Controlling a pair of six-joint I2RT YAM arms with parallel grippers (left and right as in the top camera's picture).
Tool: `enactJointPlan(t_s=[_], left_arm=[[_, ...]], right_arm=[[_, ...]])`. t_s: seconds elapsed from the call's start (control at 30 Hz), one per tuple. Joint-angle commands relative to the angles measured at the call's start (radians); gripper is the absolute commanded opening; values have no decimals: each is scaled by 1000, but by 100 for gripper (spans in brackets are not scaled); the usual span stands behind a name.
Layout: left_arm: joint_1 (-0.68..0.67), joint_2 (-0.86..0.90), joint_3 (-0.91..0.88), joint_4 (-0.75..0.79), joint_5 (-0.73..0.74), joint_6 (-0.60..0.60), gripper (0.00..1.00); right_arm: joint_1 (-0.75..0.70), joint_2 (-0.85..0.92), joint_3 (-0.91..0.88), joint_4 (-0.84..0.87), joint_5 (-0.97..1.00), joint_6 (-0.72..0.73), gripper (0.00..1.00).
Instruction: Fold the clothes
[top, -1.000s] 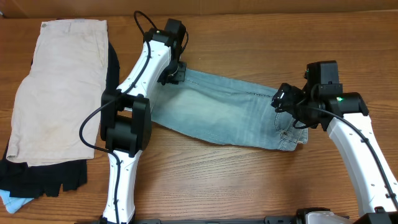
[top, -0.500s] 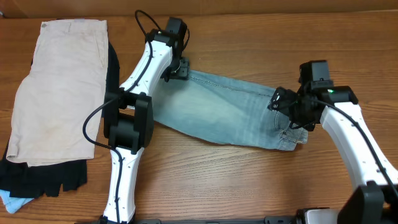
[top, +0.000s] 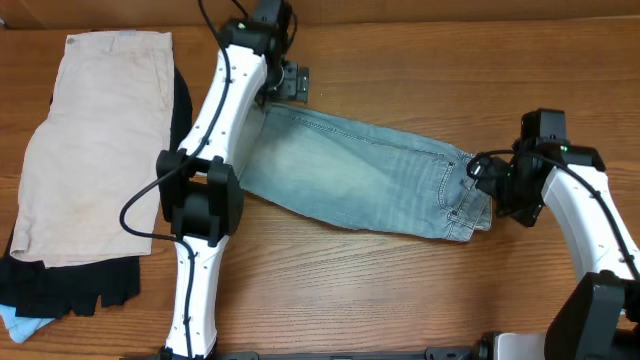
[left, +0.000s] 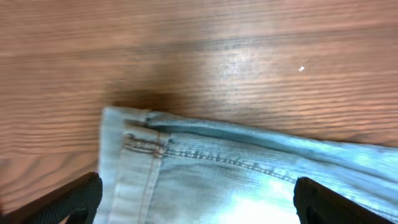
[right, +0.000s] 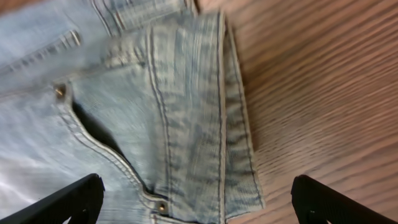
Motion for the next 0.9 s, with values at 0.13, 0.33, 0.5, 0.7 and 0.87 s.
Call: enactJointPlan(t_s=[0.13, 0.33, 0.5, 0.7, 0.87], left_arm=[[1, 8, 238, -125, 0, 19, 100], [1, 8, 314, -198, 1, 34, 100], [0, 8, 314, -196, 2, 34, 100], [0, 8, 314, -201, 2, 34, 100], [2, 8, 314, -202, 1, 34, 100]], right_arm=[[-7, 7, -134, 98, -118, -40, 100], [-7, 7, -243, 249, -204, -31, 100], [5, 7, -371, 436, -241, 71, 91], [5, 7, -411, 505, -281, 74, 46], [-23, 6, -390, 546, -292, 116, 24]])
